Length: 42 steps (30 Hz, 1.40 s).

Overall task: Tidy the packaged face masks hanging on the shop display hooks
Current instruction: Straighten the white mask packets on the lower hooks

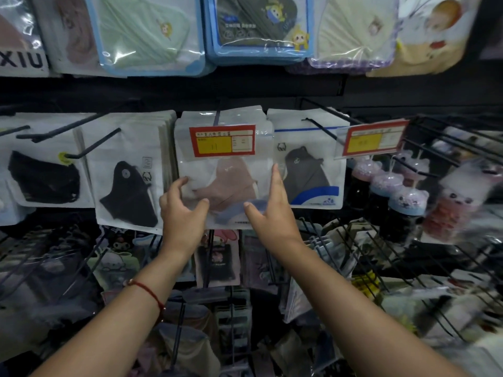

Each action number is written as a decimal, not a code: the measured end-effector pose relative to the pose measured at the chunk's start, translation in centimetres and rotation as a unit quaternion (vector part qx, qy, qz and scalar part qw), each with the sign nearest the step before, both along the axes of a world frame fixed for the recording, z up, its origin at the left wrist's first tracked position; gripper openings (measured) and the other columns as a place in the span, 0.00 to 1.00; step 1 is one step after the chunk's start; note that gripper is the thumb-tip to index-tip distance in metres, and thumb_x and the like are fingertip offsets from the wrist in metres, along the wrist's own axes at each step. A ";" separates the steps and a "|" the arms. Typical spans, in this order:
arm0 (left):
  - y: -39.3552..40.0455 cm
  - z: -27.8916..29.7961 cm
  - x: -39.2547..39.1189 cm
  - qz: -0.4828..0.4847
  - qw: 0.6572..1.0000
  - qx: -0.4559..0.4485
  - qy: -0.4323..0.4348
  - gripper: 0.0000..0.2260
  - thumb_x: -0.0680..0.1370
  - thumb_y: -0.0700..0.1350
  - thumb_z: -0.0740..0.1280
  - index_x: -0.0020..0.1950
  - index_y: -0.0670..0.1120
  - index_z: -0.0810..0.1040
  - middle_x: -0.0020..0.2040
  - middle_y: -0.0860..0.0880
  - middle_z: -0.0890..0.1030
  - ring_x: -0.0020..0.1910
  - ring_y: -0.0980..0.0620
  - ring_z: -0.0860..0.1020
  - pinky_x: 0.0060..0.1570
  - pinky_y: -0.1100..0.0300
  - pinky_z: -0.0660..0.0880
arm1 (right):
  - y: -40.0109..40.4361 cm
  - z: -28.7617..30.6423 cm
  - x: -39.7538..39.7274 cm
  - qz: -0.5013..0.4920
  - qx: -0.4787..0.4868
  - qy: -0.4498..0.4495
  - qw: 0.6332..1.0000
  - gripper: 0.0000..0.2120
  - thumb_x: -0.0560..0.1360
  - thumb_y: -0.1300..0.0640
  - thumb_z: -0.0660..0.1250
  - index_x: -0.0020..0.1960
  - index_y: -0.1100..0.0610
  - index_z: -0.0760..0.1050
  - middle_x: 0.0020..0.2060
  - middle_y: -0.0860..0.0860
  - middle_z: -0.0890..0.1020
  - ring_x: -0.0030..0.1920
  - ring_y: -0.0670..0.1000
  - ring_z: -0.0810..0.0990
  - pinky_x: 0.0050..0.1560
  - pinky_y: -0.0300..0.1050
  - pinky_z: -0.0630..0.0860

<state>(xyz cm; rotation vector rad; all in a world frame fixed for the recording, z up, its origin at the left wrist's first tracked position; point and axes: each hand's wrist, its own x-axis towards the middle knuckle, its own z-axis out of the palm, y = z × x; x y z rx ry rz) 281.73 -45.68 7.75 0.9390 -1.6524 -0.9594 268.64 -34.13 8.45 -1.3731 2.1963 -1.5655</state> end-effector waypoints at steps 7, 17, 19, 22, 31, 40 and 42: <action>1.2 -0.2 0.4 -0.003 0.996 -0.065 -0.060 0.26 0.78 0.42 0.69 0.74 0.59 0.67 0.64 0.55 0.59 0.61 0.57 0.65 0.62 0.63 0.64 | 0.0 0.3 -0.5 0.010 0.004 -0.023 1.000 0.45 0.78 0.52 0.67 0.79 0.47 0.36 0.79 0.42 0.45 0.78 0.44 0.47 0.72 0.41 0.52; 1.5 -0.4 1.4 -0.023 0.959 -0.167 -0.226 0.31 0.79 0.46 0.68 0.78 0.64 0.59 0.80 0.56 0.43 0.79 0.48 0.50 0.73 0.50 0.59 | 0.4 0.1 -0.9 -0.043 0.046 0.216 0.974 0.45 0.77 0.52 0.66 0.80 0.51 0.36 0.78 0.51 0.36 0.79 0.53 0.39 0.78 0.52 0.50; 1.2 -0.3 1.5 -0.003 0.935 -0.223 -0.276 0.33 0.79 0.47 0.68 0.78 0.64 0.57 0.80 0.53 0.40 0.80 0.47 0.46 0.73 0.51 0.55 | 0.5 0.1 -0.9 -0.032 0.077 0.270 0.959 0.43 0.78 0.51 0.65 0.80 0.51 0.38 0.78 0.52 0.35 0.78 0.53 0.36 0.78 0.52 0.44; 0.6 -0.2 1.2 0.012 0.870 -0.306 -0.387 0.35 0.79 0.49 0.67 0.80 0.60 0.53 0.81 0.47 0.38 0.80 0.42 0.44 0.76 0.45 0.53 | 0.3 -0.2 -1.2 -0.027 0.126 0.307 0.943 0.40 0.79 0.49 0.63 0.80 0.51 0.40 0.78 0.53 0.35 0.79 0.56 0.38 0.78 0.53 0.45; -1.4 -0.1 0.5 0.029 0.814 -0.347 -0.464 0.36 0.76 0.49 0.68 0.81 0.56 0.54 0.81 0.40 0.48 0.78 0.35 0.53 0.75 0.39 0.55 | -1.1 1.0 -2.4 0.004 0.163 0.287 0.944 0.41 0.75 0.54 0.67 0.80 0.52 0.46 0.80 0.53 0.42 0.77 0.59 0.56 0.72 0.56 0.65; -0.8 -0.1 0.1 0.032 0.813 -0.357 -0.458 0.35 0.76 0.49 0.66 0.80 0.56 0.55 0.81 0.39 0.50 0.77 0.35 0.53 0.73 0.41 0.54 | -0.8 2.1 -2.0 -0.003 0.141 0.257 0.956 0.38 0.76 0.54 0.67 0.79 0.53 0.50 0.80 0.53 0.46 0.77 0.58 0.56 0.73 0.57 0.65; -0.5 0.2 0.3 0.032 0.813 -0.357 -0.459 0.34 0.77 0.49 0.66 0.80 0.56 0.54 0.81 0.39 0.49 0.77 0.35 0.52 0.74 0.41 0.51 | -0.6 2.1 -1.9 -0.001 0.142 0.259 0.955 0.38 0.76 0.54 0.67 0.79 0.53 0.51 0.80 0.54 0.46 0.77 0.58 0.55 0.73 0.57 0.64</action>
